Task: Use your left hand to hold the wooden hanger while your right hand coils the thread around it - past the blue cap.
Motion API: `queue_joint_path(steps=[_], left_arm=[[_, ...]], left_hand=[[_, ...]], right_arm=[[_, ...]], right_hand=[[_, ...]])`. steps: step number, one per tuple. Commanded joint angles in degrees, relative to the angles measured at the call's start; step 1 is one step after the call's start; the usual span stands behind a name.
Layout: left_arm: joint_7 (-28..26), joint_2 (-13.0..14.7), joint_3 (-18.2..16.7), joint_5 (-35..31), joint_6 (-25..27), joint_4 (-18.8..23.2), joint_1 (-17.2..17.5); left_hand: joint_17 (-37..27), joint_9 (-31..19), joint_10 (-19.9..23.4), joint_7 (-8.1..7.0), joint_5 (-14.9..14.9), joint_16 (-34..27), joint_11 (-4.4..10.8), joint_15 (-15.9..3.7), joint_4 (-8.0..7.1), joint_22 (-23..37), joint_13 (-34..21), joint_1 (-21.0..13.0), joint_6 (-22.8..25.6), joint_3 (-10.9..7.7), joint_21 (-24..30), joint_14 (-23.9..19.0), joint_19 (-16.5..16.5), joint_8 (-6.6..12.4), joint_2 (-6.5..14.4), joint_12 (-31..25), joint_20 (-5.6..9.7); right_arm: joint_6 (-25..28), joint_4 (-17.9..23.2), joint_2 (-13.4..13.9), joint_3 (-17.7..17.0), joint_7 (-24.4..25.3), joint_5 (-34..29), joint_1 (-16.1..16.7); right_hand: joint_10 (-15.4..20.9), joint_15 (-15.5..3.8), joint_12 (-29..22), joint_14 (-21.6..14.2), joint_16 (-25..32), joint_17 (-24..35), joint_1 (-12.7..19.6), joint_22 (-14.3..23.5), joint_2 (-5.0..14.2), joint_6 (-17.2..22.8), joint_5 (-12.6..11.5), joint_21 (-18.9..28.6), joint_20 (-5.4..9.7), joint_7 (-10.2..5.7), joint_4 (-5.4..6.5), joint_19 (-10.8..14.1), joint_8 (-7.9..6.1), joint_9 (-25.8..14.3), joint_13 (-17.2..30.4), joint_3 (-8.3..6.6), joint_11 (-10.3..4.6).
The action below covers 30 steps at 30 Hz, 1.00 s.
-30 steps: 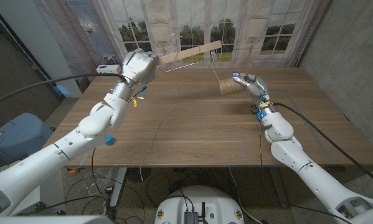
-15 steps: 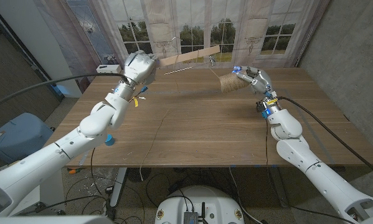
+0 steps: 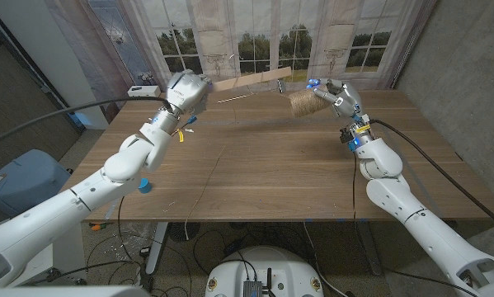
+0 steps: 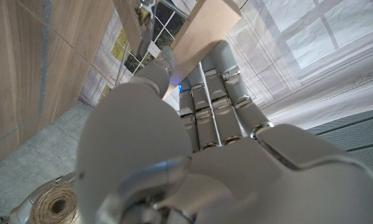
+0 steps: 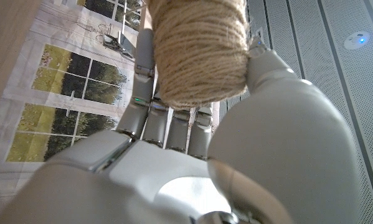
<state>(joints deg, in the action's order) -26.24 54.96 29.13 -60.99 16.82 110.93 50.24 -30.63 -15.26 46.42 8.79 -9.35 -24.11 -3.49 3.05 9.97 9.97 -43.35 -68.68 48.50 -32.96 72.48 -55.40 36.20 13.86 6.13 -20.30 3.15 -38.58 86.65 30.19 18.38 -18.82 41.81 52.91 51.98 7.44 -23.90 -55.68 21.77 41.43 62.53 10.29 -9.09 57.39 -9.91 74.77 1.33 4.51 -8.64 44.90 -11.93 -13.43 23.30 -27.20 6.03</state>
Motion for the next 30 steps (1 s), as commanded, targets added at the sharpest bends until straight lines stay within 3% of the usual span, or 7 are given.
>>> queue_joint_path(steps=[1,17,30], left_arm=[[3.8,0.6,-1.4,5.0,-2.3,1.5,1.1],[11.2,1.6,-4.1,13.5,-3.8,3.6,2.1],[19.0,2.1,-3.1,12.9,-1.4,5.0,0.7]], left_hand=[[-9.3,-11.1,8.9,-6.1,-0.9,-0.1,8.45,-16.13,-1.02,0.1,-0.2,0.8,6.7,-3.79,0.2,-13.0,-0.1,-0.09,1.9,-0.3,5.98],[-9.4,-11.2,8.9,-6.03,-0.9,0.1,8.2,-16.12,-0.99,0.1,-0.2,0.8,6.7,-3.81,0.3,-13.0,-0.2,-0.24,1.9,0.0,5.87],[-9.4,-11.2,9.0,-5.84,-0.9,0.2,8.23,-16.1,-1.0,0.1,-0.3,0.8,6.7,-3.83,0.3,-12.9,-0.2,-0.4,1.9,0.2,5.8]], right_arm=[[2.7,4.0,0.6,-0.5,8.1,-7.1,0.2],[4.0,4.7,-0.1,0.3,12.0,-8.9,0.0],[8.2,7.3,2.7,0.6,12.2,-8.7,0.7]], right_hand=[[-0.1,-20.28,0.3,-16.2,0.1,0.2,18.0,0.1,17.46,-0.2,0.1,0.5,9.79,-0.11,-0.04,-3.7,0.16,-0.2,0.2,-0.35,-0.03],[0.0,-20.28,0.4,-16.3,-0.2,0.2,17.9,0.0,17.47,-0.3,0.2,0.9,9.77,-0.07,-0.06,-3.9,0.17,-0.2,0.2,-0.52,0.28],[0.0,-20.29,0.4,-16.4,-0.4,0.3,17.9,0.0,17.41,-0.3,0.1,1.2,9.76,0.0,-0.15,-4.1,0.18,-0.2,0.3,-0.65,0.22]])
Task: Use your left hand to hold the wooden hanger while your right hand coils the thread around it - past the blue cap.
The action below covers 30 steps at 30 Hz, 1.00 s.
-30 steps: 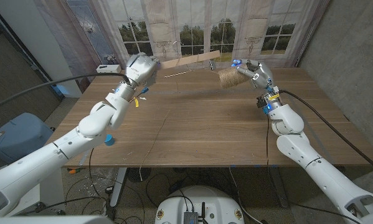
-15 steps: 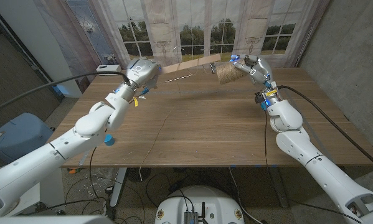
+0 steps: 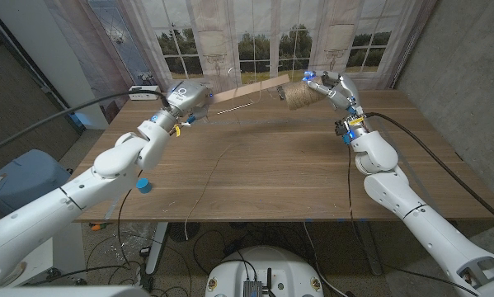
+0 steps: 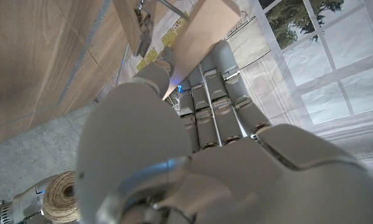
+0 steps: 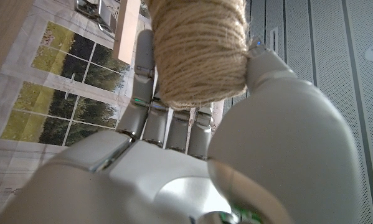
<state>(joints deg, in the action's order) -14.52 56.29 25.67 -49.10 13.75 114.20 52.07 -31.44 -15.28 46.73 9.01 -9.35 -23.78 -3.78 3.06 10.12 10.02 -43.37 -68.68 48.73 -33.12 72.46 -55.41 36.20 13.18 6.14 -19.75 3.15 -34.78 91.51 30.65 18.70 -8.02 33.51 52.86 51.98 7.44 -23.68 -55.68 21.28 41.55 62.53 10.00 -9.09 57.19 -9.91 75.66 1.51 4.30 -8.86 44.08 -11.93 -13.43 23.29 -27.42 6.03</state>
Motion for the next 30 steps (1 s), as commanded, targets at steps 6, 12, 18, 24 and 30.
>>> queue_joint_path(steps=[6,12,18,24,30], left_arm=[[10.5,0.9,0.4,2.2,1.9,2.1,-1.8],[12.7,0.9,0.0,5.0,1.7,2.1,-1.9],[14.7,0.9,-0.5,8.5,1.7,2.1,-2.0],[17.1,1.2,-0.5,11.3,1.9,2.1,-2.6],[21.4,1.7,0.5,12.9,2.9,2.3,-4.0]], left_hand=[[-8.6,-11.3,8.6,-6.11,-0.9,-0.1,8.45,-16.09,-1.16,0.1,-0.4,0.8,6.5,-3.68,0.3,-13.0,-0.2,0.28,2.0,-0.3,5.74],[-8.6,-11.3,8.7,-6.01,-0.9,0.0,8.3,-16.09,-1.16,0.1,-0.3,0.7,6.4,-3.69,0.3,-13.0,-0.2,0.18,2.0,-0.2,5.68],[-8.5,-11.2,8.8,-5.93,-0.9,0.0,8.2,-16.08,-1.12,0.0,-0.2,0.7,6.5,-3.72,0.3,-13.1,-0.2,0.1,2.0,-0.1,5.66],[-8.5,-11.2,8.8,-5.87,-0.9,0.1,8.23,-16.06,-1.1,0.0,-0.2,0.6,6.5,-3.74,0.4,-13.1,-0.2,0.02,2.0,0.0,5.56],[-8.4,-11.1,8.8,-5.73,-0.9,0.2,8.21,-16.07,-1.08,0.0,-0.2,0.6,6.7,-3.76,0.4,-13.1,-0.1,-0.01,2.1,0.1,5.49]], right_arm=[[11.0,5.6,6.2,0.6,2.2,-1.8,0.9],[18.2,9.1,9.9,1.1,4.0,-4.1,0.8],[24.1,12.6,12.3,2.0,8.0,-9.0,0.7],[28.3,15.0,13.1,3.1,11.5,-13.6,0.3],[32.8,16.8,13.6,5.2,13.7,-18.7,-0.8]], right_hand=[[0.0,-20.27,0.2,-16.4,0.0,0.1,17.9,0.3,17.42,-0.1,0.1,0.4,9.58,0.14,0.09,-3.3,0.18,-0.2,0.4,-0.48,0.18],[-0.2,-20.26,0.4,-16.4,-0.2,0.1,17.9,0.3,17.43,-0.4,0.1,0.5,9.57,0.11,0.07,-3.4,0.26,-0.2,0.3,-0.56,0.21],[-0.2,-20.27,0.4,-16.4,-0.4,0.0,17.9,0.3,17.46,-0.6,0.1,0.6,9.55,0.31,0.09,-3.6,0.32,-0.2,0.3,-0.65,0.3],[-0.4,-20.26,0.5,-16.4,-0.5,0.0,17.8,0.2,17.49,-0.6,0.1,0.7,9.5,0.34,0.12,-3.7,0.3,-0.2,0.3,-0.74,0.35],[-0.5,-20.22,0.6,-16.4,-0.6,0.0,17.8,0.2,17.54,-0.7,0.1,0.7,9.48,0.31,0.17,-3.8,0.32,-0.2,0.4,-0.81,0.3]])
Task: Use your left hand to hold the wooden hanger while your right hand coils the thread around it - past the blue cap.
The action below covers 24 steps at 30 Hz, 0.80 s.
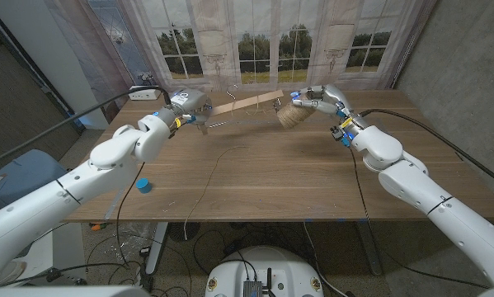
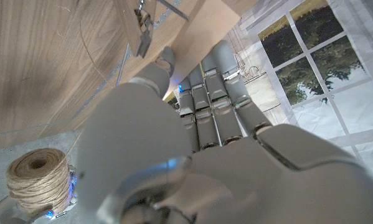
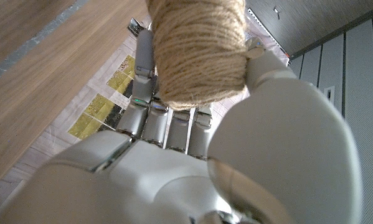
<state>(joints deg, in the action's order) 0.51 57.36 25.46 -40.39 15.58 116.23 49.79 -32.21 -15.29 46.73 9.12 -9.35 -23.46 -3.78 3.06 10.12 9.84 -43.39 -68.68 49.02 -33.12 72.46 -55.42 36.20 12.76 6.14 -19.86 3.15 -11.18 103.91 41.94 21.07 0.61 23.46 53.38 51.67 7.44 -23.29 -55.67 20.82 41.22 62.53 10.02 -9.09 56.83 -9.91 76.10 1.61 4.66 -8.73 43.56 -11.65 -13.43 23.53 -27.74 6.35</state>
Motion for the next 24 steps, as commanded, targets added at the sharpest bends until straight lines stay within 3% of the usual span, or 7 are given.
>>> queue_joint_path(steps=[1,24], left_arm=[[7.1,0.7,0.8,4.5,1.3,0.3,-2.0],[17.8,1.4,5.6,6.3,5.0,-0.5,-7.0]], left_hand=[[-7.6,-11.1,8.8,-5.83,-0.8,-0.2,8.09,-16.08,-1.07,0.2,-0.2,0.6,6.4,-3.76,0.4,-13.2,-0.1,0.4,2.1,0.2,5.47],[-7.1,-10.9,9.2,-5.6,-0.7,0.2,7.99,-15.97,-1.14,0.2,0.5,0.5,6.4,-3.73,0.5,-13.2,0.1,0.03,2.2,0.8,5.11]], right_arm=[[10.1,4.8,2.3,3.1,5.5,-9.2,-1.5],[27.3,10.1,3.0,11.3,8.0,-26.2,-6.2]], right_hand=[[-0.2,-20.2,0.3,-16.4,-0.2,0.3,17.7,0.2,17.56,-0.4,0.1,0.3,9.38,-0.04,0.06,-3.4,0.06,-0.2,0.1,-0.51,-0.13],[-0.4,-20.2,0.6,-16.1,-0.9,0.1,17.4,0.1,17.68,-1.1,0.1,0.4,9.29,-0.43,0.19,-4.1,0.19,-0.2,0.0,-0.87,-0.21]])
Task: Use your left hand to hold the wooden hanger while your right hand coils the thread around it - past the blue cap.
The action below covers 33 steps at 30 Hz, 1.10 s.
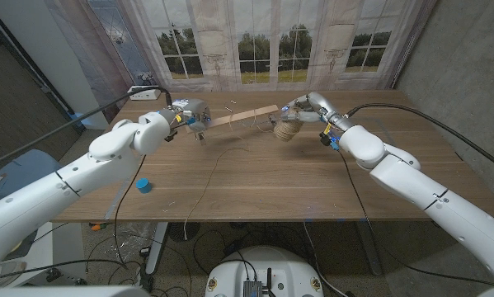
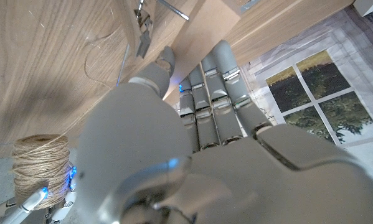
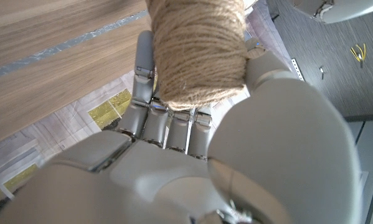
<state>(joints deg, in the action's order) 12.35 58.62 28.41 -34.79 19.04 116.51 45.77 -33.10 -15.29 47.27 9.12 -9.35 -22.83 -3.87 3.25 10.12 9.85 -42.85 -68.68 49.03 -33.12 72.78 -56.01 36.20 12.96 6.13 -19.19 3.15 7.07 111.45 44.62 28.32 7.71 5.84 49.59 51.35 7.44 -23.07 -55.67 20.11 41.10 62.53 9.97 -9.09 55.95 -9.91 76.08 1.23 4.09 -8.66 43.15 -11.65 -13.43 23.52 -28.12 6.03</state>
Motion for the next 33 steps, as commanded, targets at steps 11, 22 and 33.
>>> queue_joint_path(steps=[11,22,33], left_arm=[[8.6,-0.5,4.6,1.0,2.0,-2.1,-4.9],[11.8,-1.3,6.4,1.2,2.8,-3.7,-7.4],[14.2,-2.0,8.1,1.1,2.6,-5.6,-9.9]], left_hand=[[-6.4,-10.8,8.5,-5.86,-0.6,-0.6,7.74,-16.07,-1.17,0.2,0.4,0.5,6.1,-3.73,0.2,-12.7,0.0,-0.44,2.3,0.6,5.09],[-5.7,-10.6,8.3,-5.81,-0.5,-0.1,7.28,-16.12,-1.04,0.2,1.3,0.4,5.8,-3.8,0.2,-12.4,0.1,-0.75,2.3,1.5,5.11],[0.0,-9.5,5.0,-6.37,-0.3,6.3,6.86,-15.71,-1.71,-0.1,4.0,2.1,2.6,-4.72,-1.7,-7.6,-2.1,-2.02,1.4,4.1,4.14]], right_arm=[[13.3,2.2,-0.5,7.5,-0.2,-14.2,-4.8],[22.3,2.6,-1.1,11.2,-5.8,-17.9,-8.9],[31.0,0.9,-2.1,15.5,-11.7,-19.0,-14.2]], right_hand=[[-0.1,-20.19,0.5,-16.0,-0.5,0.1,17.3,0.2,17.7,-0.3,0.0,0.5,9.63,-0.11,0.13,-3.9,0.18,-0.2,-0.1,-0.68,-0.19],[-1.6,-20.16,1.9,-13.4,-3.2,-2.2,16.5,0.0,17.39,-1.5,-0.2,-0.1,9.42,-0.89,0.26,-5.6,0.45,0.0,-0.8,-1.02,-1.22],[-6.1,-20.34,6.3,-6.9,-7.1,-6.3,12.8,-0.4,15.67,-6.6,-0.2,-3.0,8.24,-1.95,0.69,-10.1,0.89,0.6,-2.5,0.06,-1.96]])
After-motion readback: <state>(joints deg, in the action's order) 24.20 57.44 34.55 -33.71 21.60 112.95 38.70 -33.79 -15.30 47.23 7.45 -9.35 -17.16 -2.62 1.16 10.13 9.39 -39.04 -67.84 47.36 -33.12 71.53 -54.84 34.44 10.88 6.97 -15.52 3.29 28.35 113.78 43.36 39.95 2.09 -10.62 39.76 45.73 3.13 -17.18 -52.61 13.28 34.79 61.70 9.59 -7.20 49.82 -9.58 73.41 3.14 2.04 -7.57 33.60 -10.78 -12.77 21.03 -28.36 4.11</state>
